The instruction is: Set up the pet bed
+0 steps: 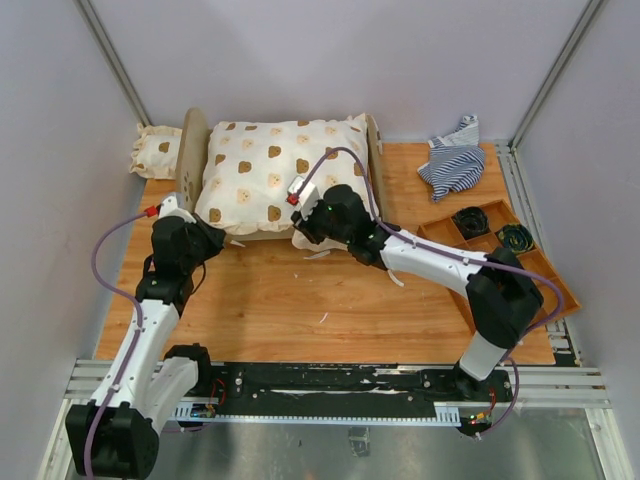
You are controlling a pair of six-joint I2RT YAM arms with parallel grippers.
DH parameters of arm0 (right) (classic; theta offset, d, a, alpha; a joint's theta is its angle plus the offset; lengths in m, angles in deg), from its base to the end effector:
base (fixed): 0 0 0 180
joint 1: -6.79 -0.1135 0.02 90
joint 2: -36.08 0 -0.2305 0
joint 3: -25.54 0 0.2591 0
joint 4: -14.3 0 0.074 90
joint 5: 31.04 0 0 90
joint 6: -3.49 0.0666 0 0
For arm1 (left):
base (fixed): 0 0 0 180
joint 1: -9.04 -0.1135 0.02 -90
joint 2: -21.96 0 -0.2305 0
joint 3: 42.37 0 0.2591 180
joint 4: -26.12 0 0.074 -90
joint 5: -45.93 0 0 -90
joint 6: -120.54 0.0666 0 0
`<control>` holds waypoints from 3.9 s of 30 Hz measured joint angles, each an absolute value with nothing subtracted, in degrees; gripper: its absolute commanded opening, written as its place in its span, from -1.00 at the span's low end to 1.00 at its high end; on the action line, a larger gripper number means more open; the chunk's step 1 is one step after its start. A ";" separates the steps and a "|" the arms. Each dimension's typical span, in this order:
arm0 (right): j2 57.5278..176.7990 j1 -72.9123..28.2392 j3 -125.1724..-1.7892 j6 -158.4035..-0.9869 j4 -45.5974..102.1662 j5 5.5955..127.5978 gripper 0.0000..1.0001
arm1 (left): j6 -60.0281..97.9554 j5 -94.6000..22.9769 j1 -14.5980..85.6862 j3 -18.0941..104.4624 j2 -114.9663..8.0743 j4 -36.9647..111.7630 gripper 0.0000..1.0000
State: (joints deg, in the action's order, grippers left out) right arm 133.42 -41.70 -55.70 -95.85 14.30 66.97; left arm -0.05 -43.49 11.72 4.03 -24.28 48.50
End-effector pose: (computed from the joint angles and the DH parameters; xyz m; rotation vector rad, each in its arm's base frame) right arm 0.2799 0.3303 0.2314 -1.0010 1.6063 0.6010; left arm 0.2495 -0.0124 0.2275 -0.4707 1.9223 -0.3902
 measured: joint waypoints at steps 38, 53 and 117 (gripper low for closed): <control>143.41 -53.44 -55.66 -158.54 -0.23 55.34 -0.99 | -3.74 -37.94 9.36 5.63 -27.56 48.67 -0.99; 131.50 -47.49 -56.03 -143.33 15.79 79.18 -0.99 | -3.78 -38.31 9.10 5.63 -30.66 47.36 -0.93; 154.27 -52.63 -72.92 -136.38 15.90 80.71 -0.22 | -1.05 -54.12 6.50 14.98 -33.00 55.95 0.17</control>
State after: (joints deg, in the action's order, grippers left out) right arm 154.27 -52.63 -72.92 -136.38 15.90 80.71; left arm -1.05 -54.12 6.50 14.98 -33.00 55.95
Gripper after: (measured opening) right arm 0.379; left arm 0.544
